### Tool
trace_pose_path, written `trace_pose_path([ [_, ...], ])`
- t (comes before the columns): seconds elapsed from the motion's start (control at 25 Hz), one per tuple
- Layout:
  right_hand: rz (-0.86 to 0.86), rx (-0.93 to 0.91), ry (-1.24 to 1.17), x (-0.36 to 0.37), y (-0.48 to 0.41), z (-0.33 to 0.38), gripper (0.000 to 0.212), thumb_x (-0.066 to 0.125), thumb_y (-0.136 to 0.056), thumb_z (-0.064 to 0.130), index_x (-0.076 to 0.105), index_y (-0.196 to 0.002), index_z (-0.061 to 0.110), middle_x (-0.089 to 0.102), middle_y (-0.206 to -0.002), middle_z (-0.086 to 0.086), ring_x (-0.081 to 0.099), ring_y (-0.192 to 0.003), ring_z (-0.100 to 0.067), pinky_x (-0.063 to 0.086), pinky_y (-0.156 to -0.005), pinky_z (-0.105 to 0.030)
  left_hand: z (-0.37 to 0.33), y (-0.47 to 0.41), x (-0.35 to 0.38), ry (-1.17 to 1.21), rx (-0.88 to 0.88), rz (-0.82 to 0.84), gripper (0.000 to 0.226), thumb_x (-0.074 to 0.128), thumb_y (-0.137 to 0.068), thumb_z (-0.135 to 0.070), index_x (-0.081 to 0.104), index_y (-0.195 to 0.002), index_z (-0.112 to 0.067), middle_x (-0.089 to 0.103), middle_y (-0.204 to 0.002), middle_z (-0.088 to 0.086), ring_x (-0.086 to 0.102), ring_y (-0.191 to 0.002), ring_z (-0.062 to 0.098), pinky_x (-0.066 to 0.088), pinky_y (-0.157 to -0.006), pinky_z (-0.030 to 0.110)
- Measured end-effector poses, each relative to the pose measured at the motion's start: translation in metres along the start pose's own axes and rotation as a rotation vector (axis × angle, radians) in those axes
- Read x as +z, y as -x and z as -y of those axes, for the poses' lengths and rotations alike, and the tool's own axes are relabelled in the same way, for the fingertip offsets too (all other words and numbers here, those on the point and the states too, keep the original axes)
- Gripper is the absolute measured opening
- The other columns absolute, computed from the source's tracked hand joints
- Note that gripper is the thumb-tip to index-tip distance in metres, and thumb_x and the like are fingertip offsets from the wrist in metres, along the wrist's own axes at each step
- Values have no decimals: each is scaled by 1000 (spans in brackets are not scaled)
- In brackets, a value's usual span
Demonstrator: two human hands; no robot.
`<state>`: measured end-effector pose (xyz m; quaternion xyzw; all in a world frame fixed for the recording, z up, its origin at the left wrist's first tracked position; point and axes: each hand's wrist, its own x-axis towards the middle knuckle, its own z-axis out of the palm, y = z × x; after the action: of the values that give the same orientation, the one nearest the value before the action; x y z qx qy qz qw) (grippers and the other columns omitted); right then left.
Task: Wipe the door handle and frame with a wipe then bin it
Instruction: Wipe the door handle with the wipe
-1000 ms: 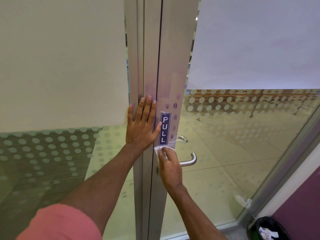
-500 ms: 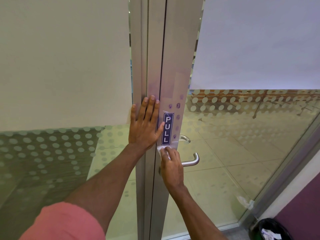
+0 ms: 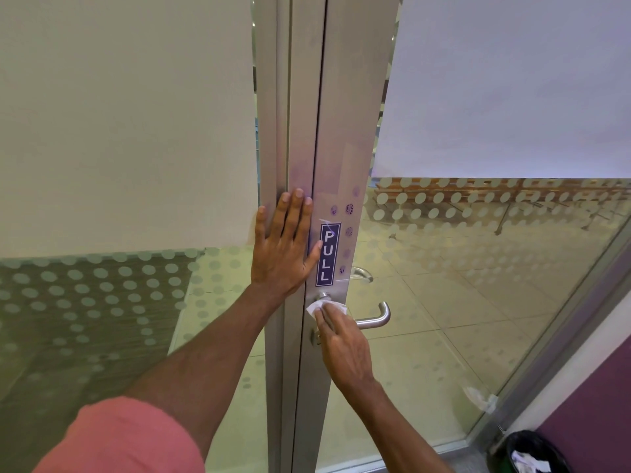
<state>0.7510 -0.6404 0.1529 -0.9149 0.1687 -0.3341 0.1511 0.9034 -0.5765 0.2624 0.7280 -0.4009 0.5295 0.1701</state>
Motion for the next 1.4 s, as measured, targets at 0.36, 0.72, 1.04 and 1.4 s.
trace_pose_path([
  [0.36, 28, -193, 307, -5, 4, -14, 64, 89, -59, 19, 65, -118, 13, 68, -113, -8, 67, -94, -21, 57, -79, -32, 0, 0, 0, 0, 3, 10, 82, 29, -99, -56, -14, -155, -13, -27, -161, 4, -18, -151, 20, -13, -122, 46],
  [0.72, 17, -307, 320, -24, 19, -30, 77, 89, -56, 4, 62, -127, 15, 65, -128, -5, 62, -116, -20, 48, -99, -37, 1, 2, 3, 1, 11, -9, 82, 36, -99, -54, -3, -156, -10, -12, -165, 7, -13, -152, 20, -10, -123, 47],
  [1.04, 90, -93, 205, -52, 23, -38, 59, 49, -85, -7, 49, -139, 18, 49, -144, -1, 47, -133, -20, 44, -104, -30, -1, -1, -6, -14, -7, 92, 84, 35, -98, -56, -2, -156, -9, 3, -165, 13, 1, -152, 26, -11, -122, 47],
  [1.4, -9, 71, -154, -23, 74, 6, 72, 62, -68, -17, 62, -128, 24, 59, -133, 6, 67, -107, -13, 55, -74, -21, -77, 123, -61, 755, -676, 268, 50, 52, -98, -39, 48, -138, -9, 58, -130, 6, 54, -124, 24, 43, -97, 23],
])
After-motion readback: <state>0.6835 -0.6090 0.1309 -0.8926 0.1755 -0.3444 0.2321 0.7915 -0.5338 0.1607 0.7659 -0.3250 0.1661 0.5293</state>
